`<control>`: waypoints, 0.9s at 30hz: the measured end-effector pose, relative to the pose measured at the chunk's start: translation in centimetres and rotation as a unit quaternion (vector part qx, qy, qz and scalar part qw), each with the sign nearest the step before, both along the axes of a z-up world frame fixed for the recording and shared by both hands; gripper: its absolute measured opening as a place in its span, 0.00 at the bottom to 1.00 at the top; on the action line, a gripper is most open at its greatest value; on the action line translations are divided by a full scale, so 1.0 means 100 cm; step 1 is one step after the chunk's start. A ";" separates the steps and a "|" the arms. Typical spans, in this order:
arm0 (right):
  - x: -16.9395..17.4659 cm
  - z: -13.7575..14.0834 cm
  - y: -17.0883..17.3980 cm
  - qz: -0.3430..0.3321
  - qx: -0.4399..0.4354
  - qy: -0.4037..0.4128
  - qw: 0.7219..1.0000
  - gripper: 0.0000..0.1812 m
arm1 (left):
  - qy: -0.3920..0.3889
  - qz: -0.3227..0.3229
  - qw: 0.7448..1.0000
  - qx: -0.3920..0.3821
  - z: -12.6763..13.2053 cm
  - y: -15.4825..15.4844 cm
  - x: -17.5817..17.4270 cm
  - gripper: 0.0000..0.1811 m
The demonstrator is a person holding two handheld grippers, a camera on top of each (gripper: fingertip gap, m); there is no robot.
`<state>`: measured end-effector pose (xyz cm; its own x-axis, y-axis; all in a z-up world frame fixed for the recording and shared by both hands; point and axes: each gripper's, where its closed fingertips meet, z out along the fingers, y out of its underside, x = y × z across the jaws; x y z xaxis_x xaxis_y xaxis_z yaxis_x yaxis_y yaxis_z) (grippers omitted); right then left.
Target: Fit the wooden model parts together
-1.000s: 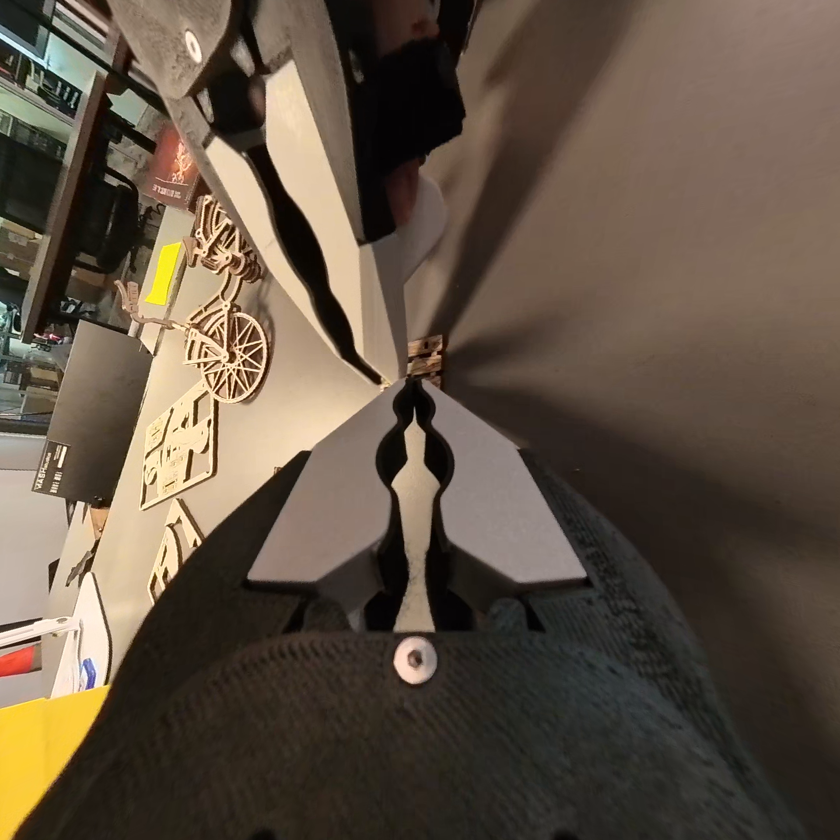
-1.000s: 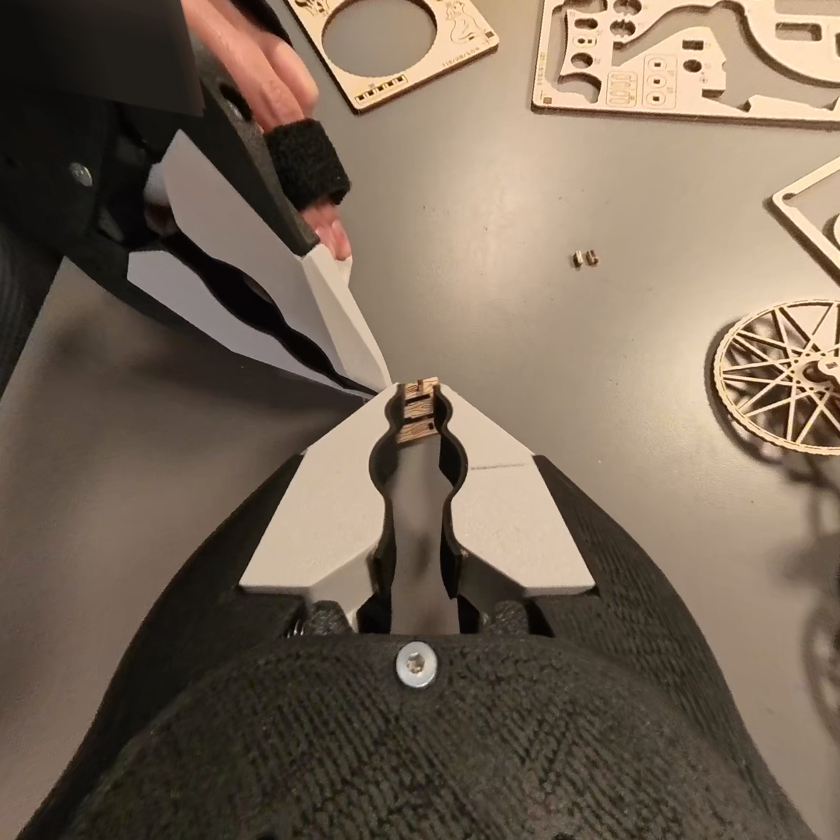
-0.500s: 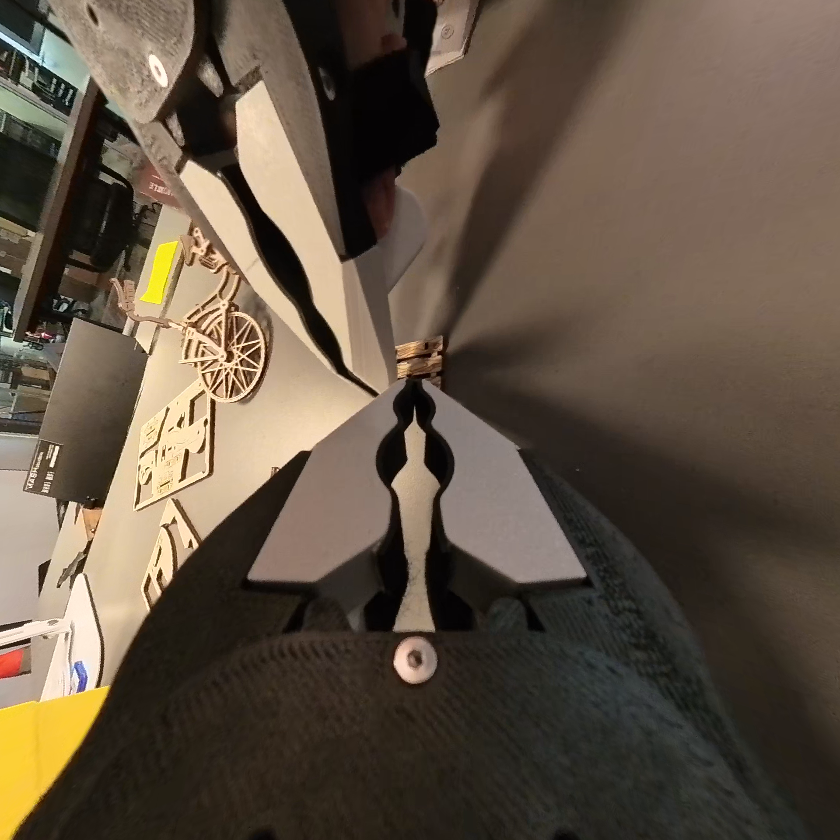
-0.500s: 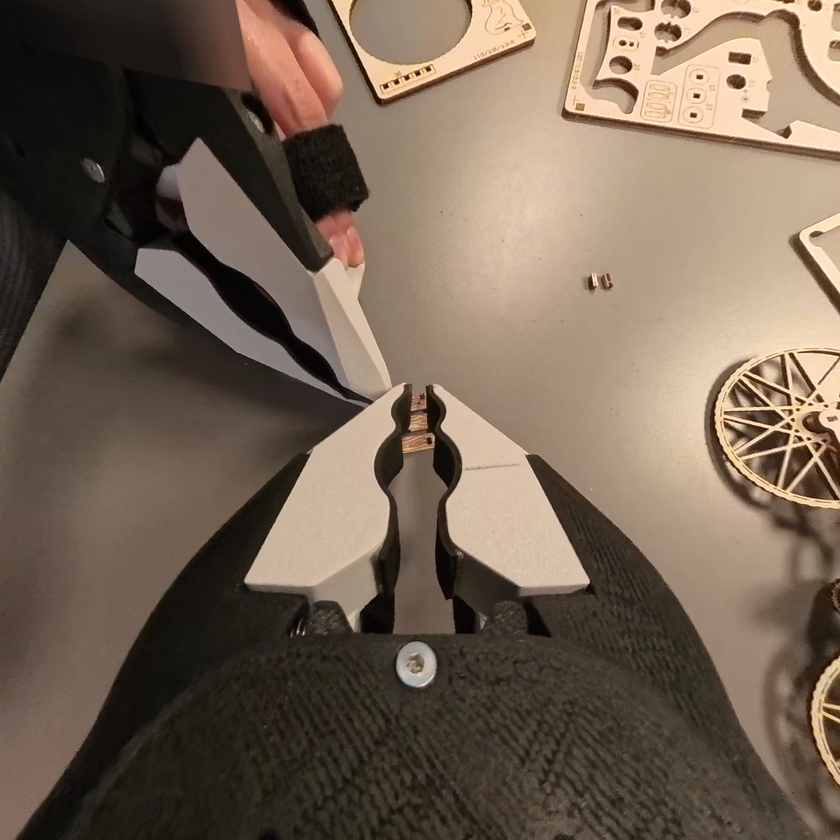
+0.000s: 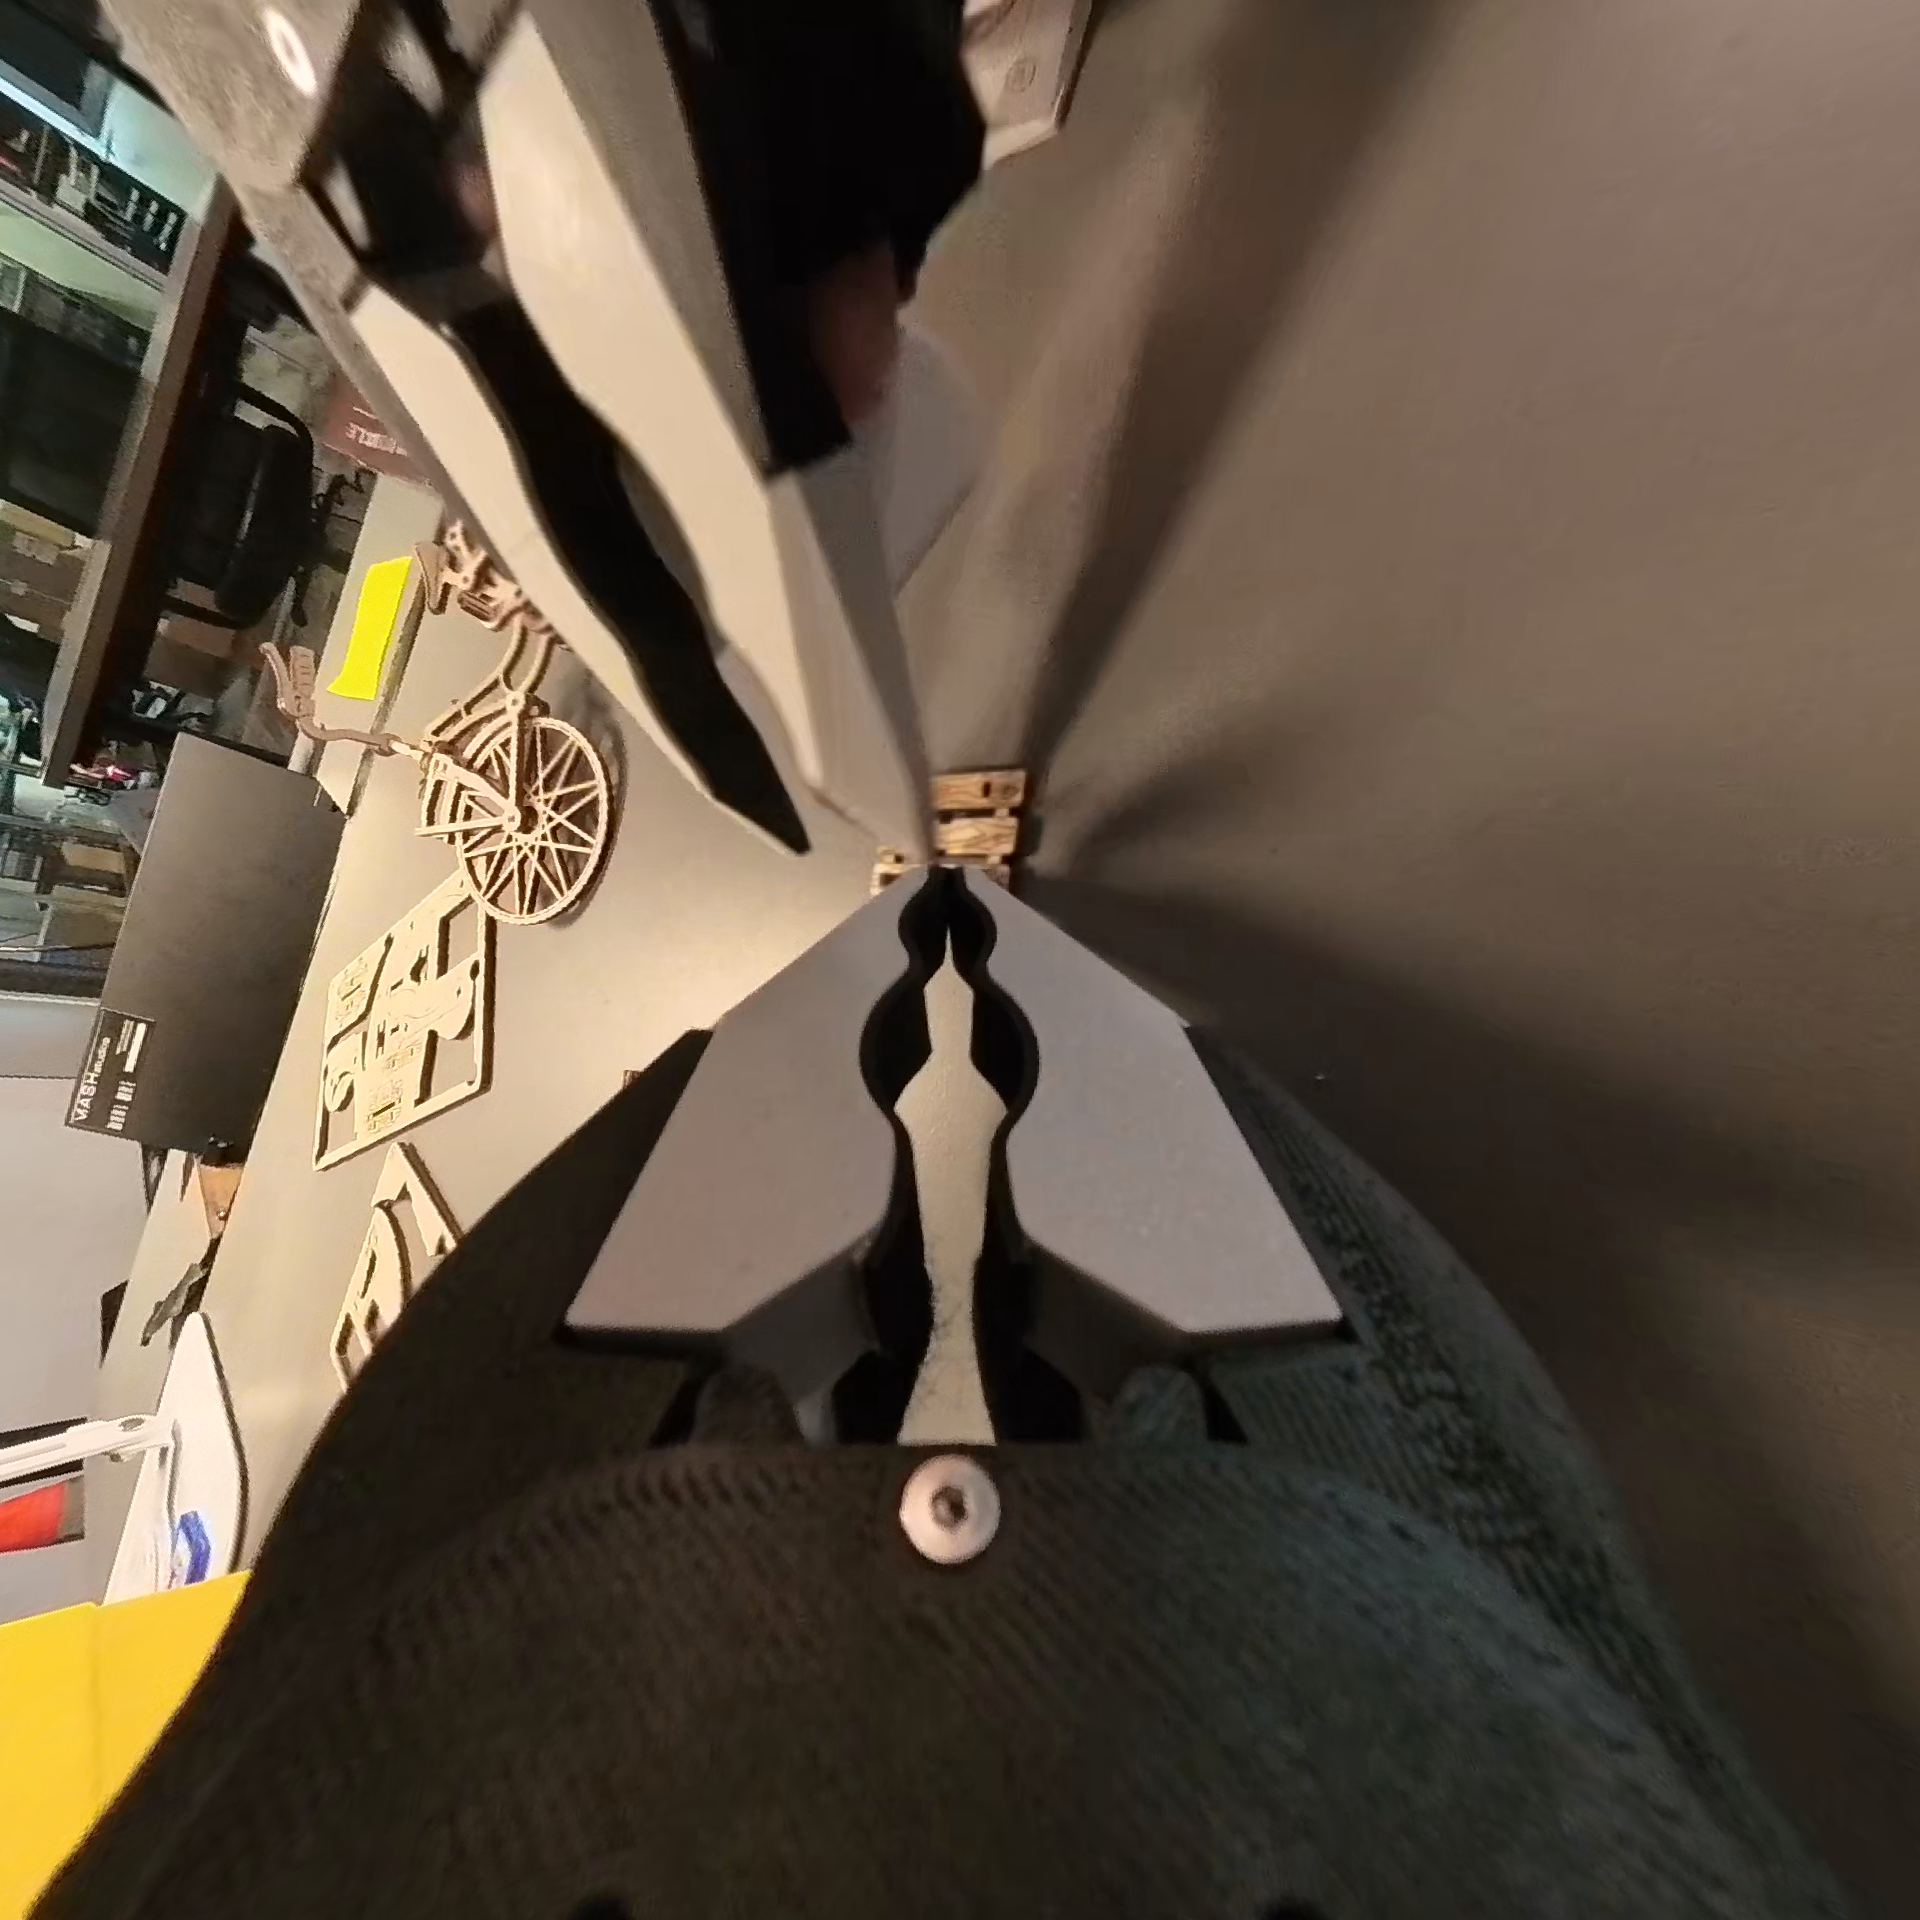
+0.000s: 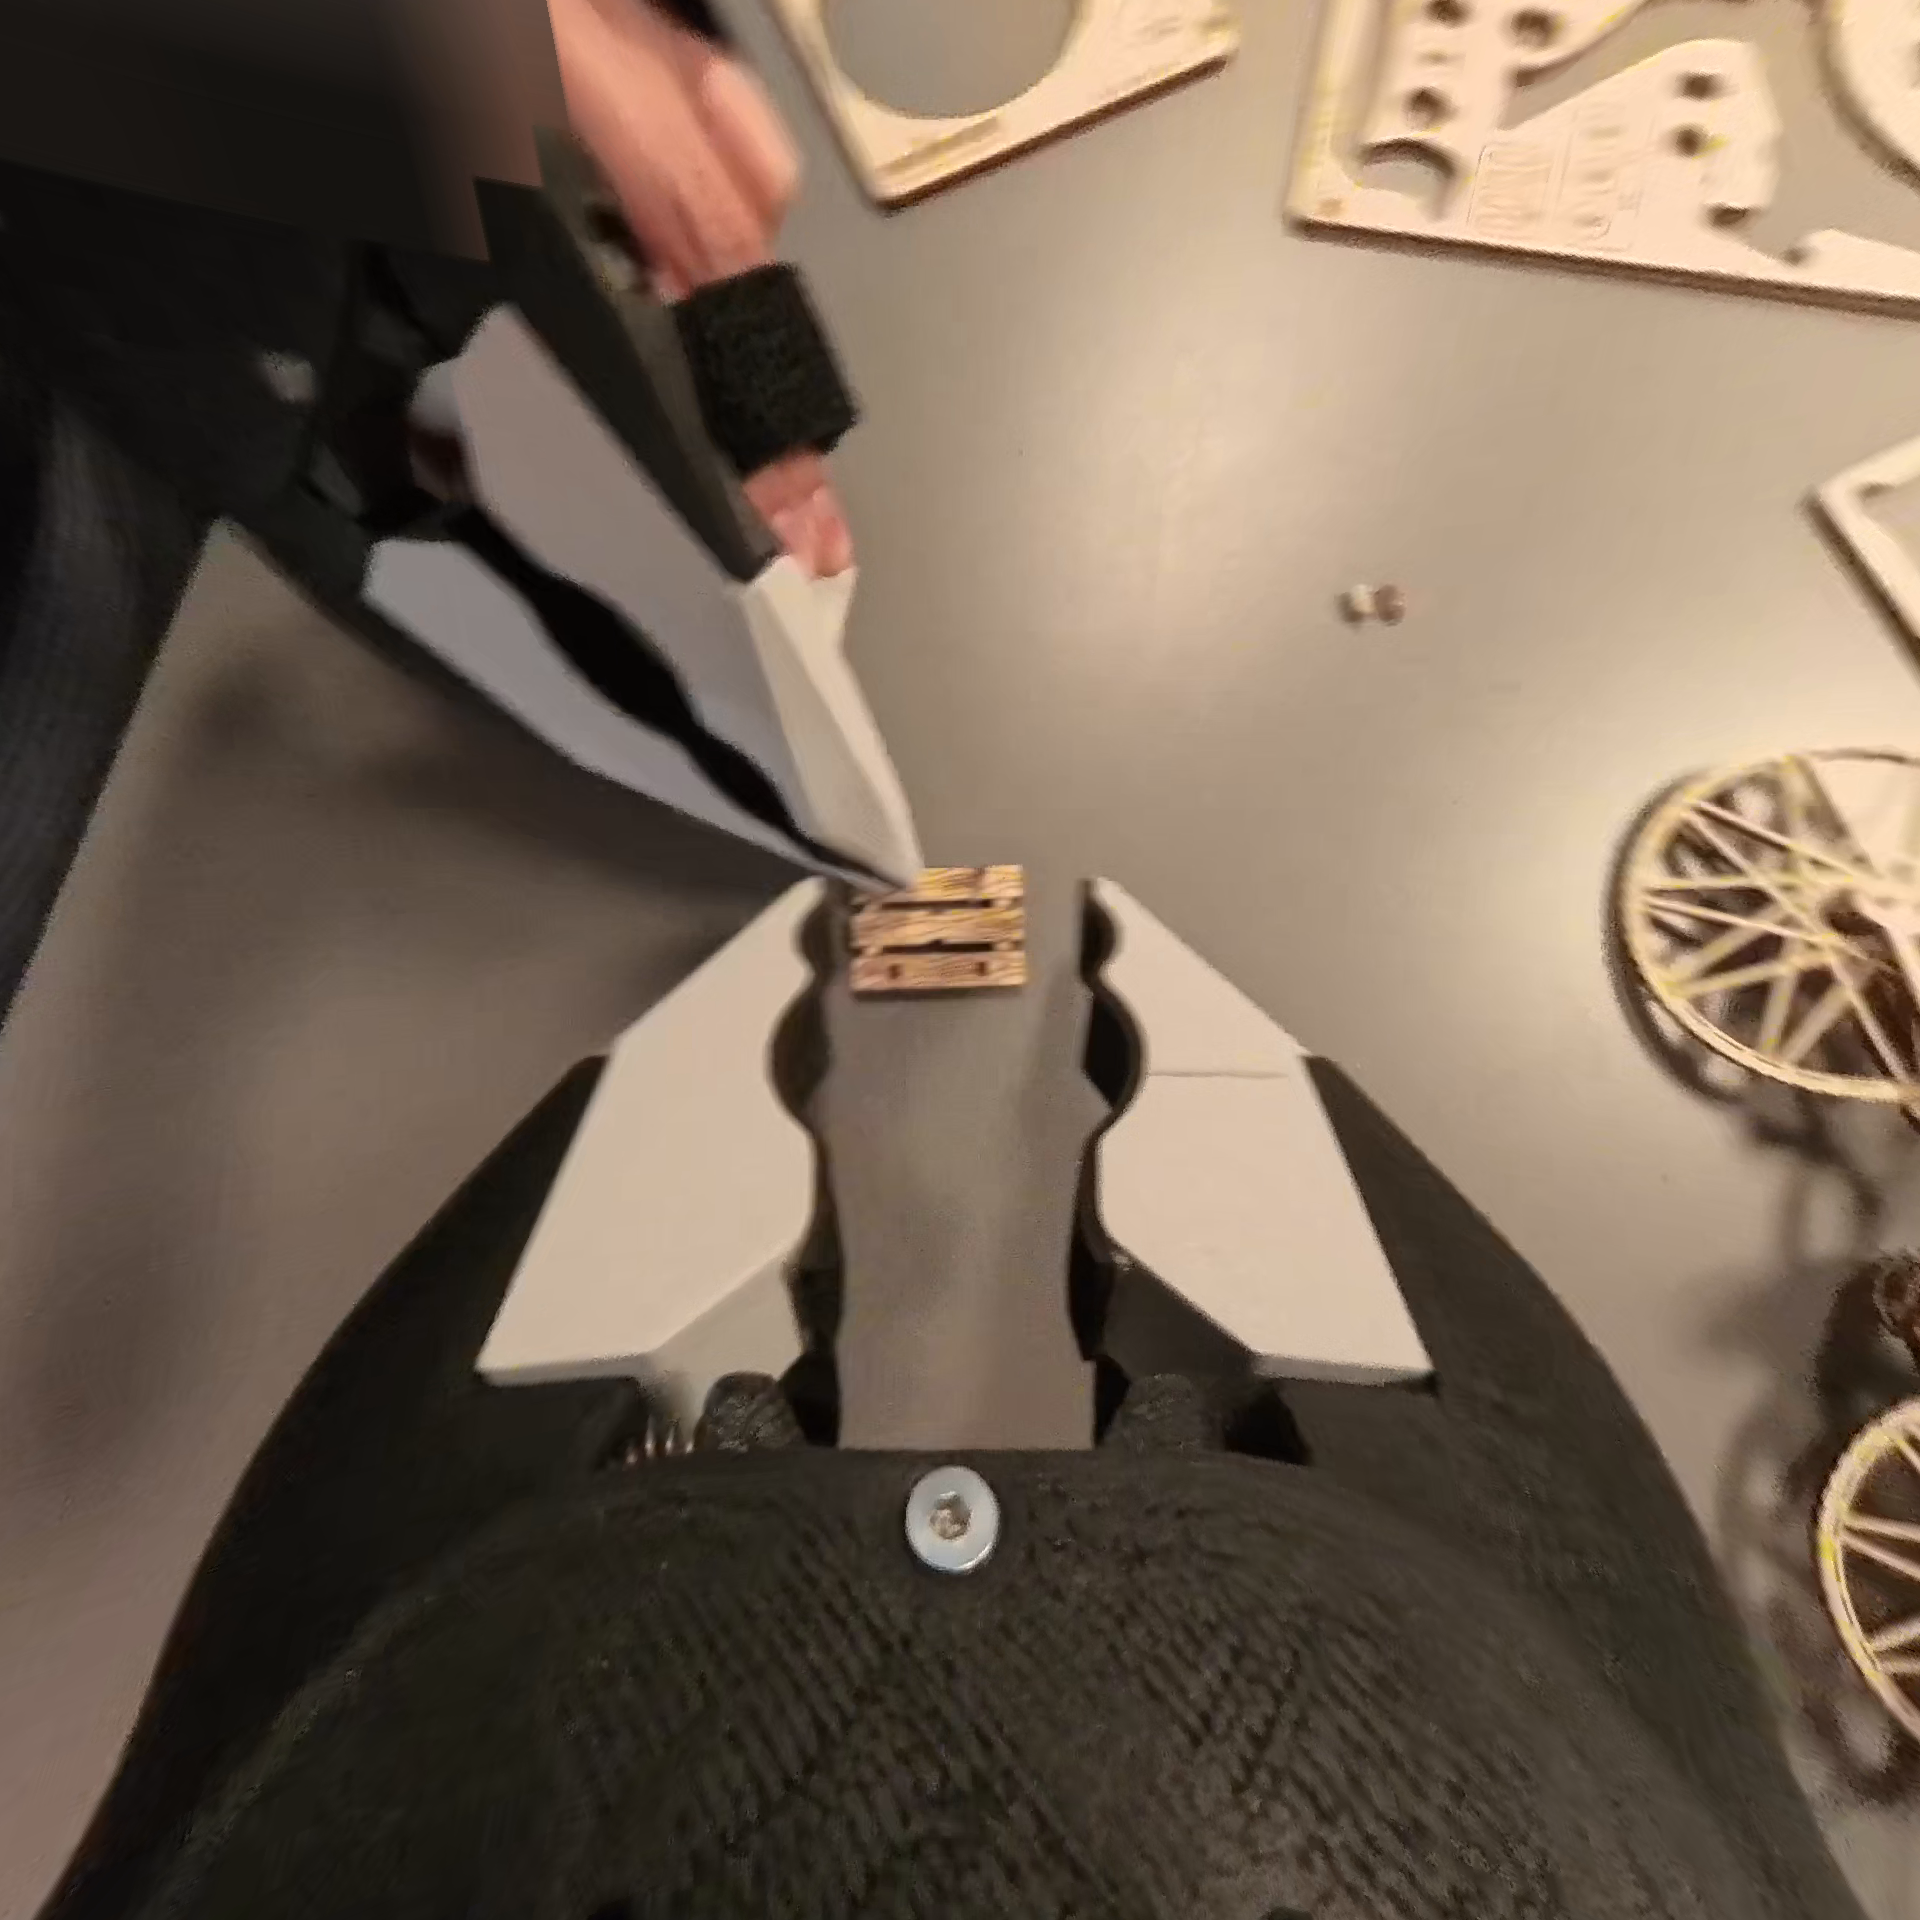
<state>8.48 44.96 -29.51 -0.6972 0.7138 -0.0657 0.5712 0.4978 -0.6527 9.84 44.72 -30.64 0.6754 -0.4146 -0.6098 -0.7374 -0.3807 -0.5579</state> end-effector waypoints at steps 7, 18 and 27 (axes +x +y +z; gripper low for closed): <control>0.015 -0.014 -0.002 0.057 0.073 -0.050 0.994 0.25 | -0.021 -0.010 1.000 0.002 0.000 0.000 0.000 0.00; -0.004 0.003 0.001 -0.025 0.102 0.068 0.992 0.00 | -0.236 0.060 0.964 0.108 0.050 0.000 -0.044 0.04; 0.006 0.010 -0.012 -0.113 0.018 0.088 0.990 0.17 | -0.433 0.126 0.878 0.162 0.074 -0.004 -0.099 0.07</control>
